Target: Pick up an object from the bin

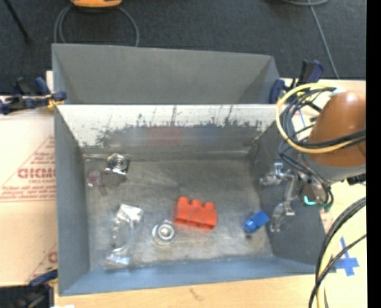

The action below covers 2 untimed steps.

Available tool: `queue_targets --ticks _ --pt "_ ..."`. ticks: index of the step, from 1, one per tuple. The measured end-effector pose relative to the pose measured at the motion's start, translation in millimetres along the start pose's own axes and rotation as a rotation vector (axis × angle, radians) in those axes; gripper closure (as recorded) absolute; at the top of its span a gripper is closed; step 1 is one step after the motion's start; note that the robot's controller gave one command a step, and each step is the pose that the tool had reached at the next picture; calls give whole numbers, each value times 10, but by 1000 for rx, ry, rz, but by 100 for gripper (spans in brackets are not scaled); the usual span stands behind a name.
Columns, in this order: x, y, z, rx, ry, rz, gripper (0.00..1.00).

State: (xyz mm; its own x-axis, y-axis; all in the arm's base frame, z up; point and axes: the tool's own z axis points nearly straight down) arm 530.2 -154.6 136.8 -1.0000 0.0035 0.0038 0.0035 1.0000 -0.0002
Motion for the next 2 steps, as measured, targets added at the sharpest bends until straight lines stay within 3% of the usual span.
queue_targets --ticks 1,2 --pt "196 -60 650 2 -12 -137 0" --pt "174 -56 615 4 -17 -143 100"
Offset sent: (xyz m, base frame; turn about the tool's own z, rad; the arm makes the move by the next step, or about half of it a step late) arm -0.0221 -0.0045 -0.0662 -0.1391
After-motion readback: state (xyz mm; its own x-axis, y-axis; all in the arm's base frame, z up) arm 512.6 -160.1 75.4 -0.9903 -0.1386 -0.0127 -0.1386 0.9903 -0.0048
